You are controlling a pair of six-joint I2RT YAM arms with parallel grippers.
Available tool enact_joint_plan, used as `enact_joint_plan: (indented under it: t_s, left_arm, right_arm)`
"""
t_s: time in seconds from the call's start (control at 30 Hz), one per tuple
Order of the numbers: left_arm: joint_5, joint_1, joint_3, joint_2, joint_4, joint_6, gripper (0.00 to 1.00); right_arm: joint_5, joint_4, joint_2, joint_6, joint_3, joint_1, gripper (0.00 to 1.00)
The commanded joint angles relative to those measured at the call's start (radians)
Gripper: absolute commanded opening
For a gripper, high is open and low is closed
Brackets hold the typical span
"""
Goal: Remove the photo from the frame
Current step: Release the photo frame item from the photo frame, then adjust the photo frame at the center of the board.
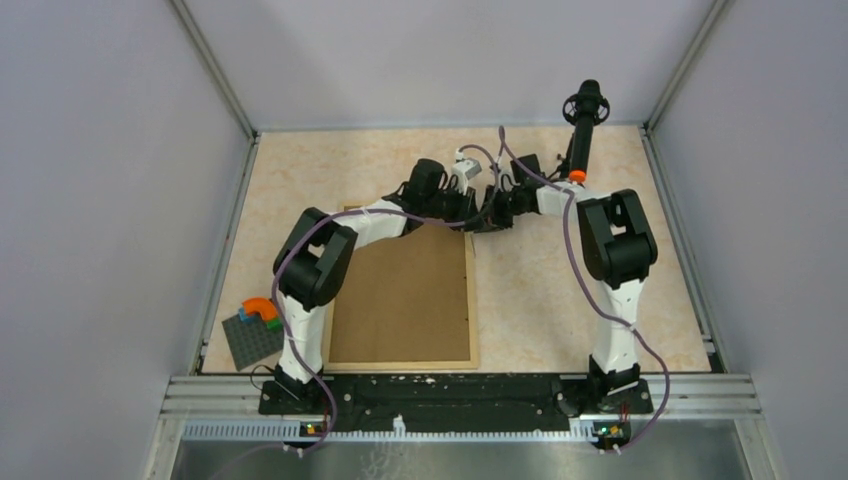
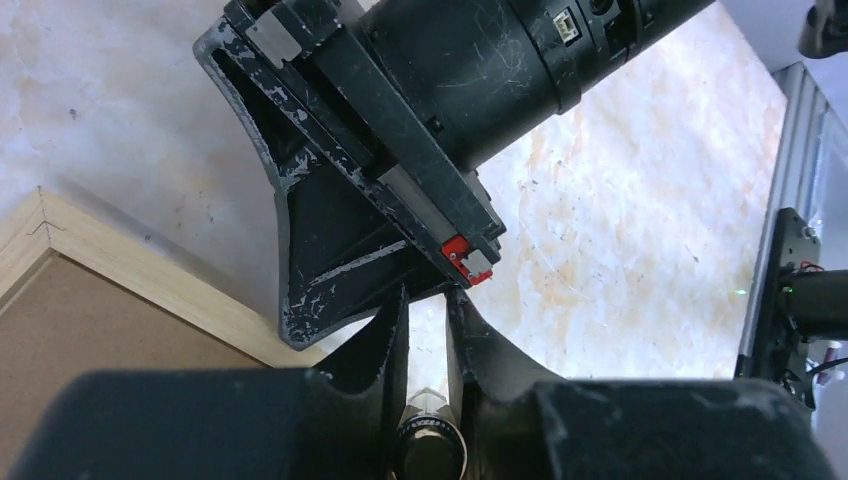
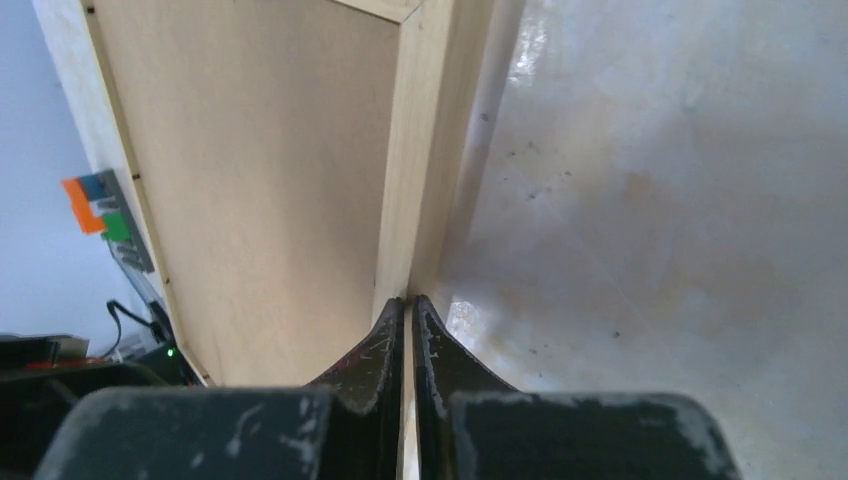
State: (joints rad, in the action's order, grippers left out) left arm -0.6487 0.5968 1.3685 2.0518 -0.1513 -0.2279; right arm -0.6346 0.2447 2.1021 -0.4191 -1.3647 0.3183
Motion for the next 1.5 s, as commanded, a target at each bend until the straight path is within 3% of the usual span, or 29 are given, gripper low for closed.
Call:
enact_joint_plan:
  t_s: [0.0, 0.03, 0.23, 0.33, 0.47, 0.57, 0.7, 0.83, 1.27, 1.47]
  left_arm:
    - [-0.116, 0.018, -0.021, 0.012, 0.021, -0.09, 0.0]
    - [-0.118, -0.008, -0.033, 0.006, 0.005, -0.126, 0.0]
    - [-0.165, -0.149, -0.084, -0.086, -0.153, -0.268, 0.0]
    - [-0.184, -0.187, -0.093, -0.133, -0.16, -0.287, 0.0]
    - [-0.177, -0.249, -0.125, -0.184, -0.129, -0.3, 0.0]
    - [-0.165, -0.297, -0.161, -0.218, -0.105, -0.282, 0.0]
    - [-0.147, -0.338, -0.199, -0.254, -0.066, -0.246, 0.0]
    - [-0.133, -0.358, -0.222, -0.284, -0.051, -0.237, 0.0]
    - [-0.124, -0.368, -0.266, -0.307, -0.065, -0.251, 0.0]
    - [-0.124, -0.368, -0.271, -0.298, -0.07, -0.261, 0.0]
  right_arm:
    - [0.102, 0.019, 0.062, 0.038, -0.022, 0.047, 0.0]
    - [0.112, 0.029, 0.055, 0.049, -0.027, 0.037, 0.0]
    - [0.137, 0.086, -0.006, 0.123, -0.036, 0.002, 0.24]
    - [0.163, 0.102, -0.044, 0.103, -0.05, 0.004, 0.43]
    - [0.184, 0.123, -0.081, 0.045, -0.083, 0.015, 0.5]
    - [0.247, 0.142, -0.103, 0.032, -0.099, 0.058, 0.67]
    - [0.445, 0.326, -0.029, 0.03, -0.233, 0.148, 0.64]
    - [0.545, 0.363, 0.007, -0.003, -0.256, 0.186, 0.59]
    - [0.707, 0.417, 0.025, -0.038, -0.242, 0.238, 0.54]
    - [0.694, 0.407, 0.062, -0.037, -0.257, 0.254, 0.42]
